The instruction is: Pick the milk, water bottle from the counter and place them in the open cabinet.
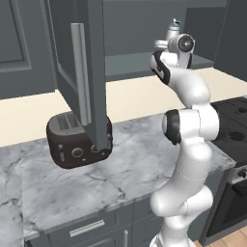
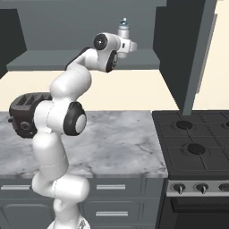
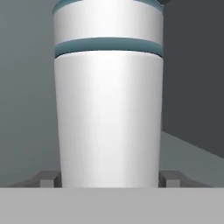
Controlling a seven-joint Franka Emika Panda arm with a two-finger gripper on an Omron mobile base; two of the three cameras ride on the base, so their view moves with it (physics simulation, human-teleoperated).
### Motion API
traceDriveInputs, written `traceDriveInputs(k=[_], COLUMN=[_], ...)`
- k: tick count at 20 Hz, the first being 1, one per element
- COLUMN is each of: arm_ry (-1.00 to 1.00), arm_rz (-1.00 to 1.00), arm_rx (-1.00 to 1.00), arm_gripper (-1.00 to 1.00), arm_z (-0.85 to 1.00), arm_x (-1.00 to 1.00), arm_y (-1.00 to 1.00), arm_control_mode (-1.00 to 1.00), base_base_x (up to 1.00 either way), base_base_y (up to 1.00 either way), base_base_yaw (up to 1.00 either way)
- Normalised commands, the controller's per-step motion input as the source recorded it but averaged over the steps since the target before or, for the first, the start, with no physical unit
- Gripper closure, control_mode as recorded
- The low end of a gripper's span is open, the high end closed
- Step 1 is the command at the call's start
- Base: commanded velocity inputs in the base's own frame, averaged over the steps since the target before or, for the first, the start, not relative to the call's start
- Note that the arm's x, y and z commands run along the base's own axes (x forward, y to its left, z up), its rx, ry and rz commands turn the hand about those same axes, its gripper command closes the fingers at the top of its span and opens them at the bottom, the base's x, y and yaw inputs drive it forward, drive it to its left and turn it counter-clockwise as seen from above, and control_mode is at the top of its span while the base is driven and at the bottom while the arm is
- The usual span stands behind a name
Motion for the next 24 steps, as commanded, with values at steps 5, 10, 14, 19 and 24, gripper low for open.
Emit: traceDriveInputs(k=[5, 10, 14, 19, 24], arm_ry=[0.00, 0.00, -0.03, -0.02, 0.00], arm_rz=[0.00, 0.00, 0.00, 0.00, 0.00], arm_rx=[0.00, 0.00, 0.00, 0.00, 0.00], arm_gripper=[1.00, 1.00, 1.00, 1.00, -1.00], arm_z=[-0.32, -0.33, -0.42, -0.38, -0.38], arm_x=[0.46, 0.25, 0.01, 0.00, 0.01], arm_y=[-0.03, 0.00, 0.00, 0.00, 0.01], arm_control_mode=[-1.00, -1.00, -1.00, -1.00, -1.00], base_base_x=[0.00, 0.00, 0.00, 0.00, 0.00], base_base_y=[0.00, 0.00, 0.00, 0.00, 0.00], base_base_yaw=[0.00, 0.00, 0.00, 0.00, 0.00])
